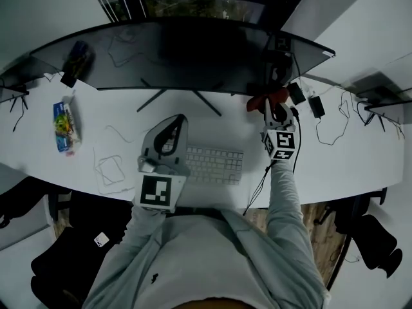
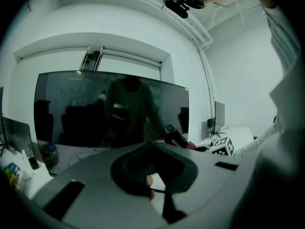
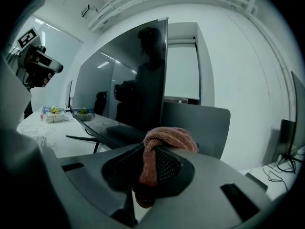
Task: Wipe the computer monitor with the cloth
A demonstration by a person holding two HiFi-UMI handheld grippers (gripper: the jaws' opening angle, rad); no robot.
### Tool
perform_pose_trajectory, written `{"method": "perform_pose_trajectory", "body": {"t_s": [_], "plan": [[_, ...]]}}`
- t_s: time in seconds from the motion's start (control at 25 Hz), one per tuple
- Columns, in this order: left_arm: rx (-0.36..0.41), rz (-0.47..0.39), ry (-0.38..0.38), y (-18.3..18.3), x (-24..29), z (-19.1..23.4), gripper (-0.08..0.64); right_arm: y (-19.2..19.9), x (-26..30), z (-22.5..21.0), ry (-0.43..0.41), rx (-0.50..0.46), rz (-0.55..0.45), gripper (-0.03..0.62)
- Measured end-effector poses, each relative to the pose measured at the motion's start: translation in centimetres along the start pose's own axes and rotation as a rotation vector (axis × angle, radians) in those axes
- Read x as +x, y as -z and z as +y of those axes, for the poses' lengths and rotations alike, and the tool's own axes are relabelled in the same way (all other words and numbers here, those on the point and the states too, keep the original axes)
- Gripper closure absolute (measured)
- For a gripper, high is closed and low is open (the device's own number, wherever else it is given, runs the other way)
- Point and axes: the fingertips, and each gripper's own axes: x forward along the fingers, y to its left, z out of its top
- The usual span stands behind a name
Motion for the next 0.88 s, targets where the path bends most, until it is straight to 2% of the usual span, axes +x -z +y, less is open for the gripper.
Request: {"method": "perform_pose_trajectory", "body": {"t_s": [0.36,0.64,0.8,0.88], "plan": [[-0.023,-0.005,-0.046,0.3,-0.5,1.4,0.541,2.5,0.8,0.3,0.007,-0.006,0.077,0.540],[-0.036,-0.012,-0.093,0.4,-2.0,2.9,0.541,2.2,1.0,1.1,0.036,0.005,0.079,0.540],[-0.043,-0.010,-0.122,0.7,-3.0,3.7,0.541,2.2,1.5,2.4,0.025,-0.014,0.090,0.540],[-0.047,-0.012,-0.136,0.7,-3.6,4.1,0.541,2.0,1.9,3.9,-0.006,-0.035,0.092,0.540]]}}
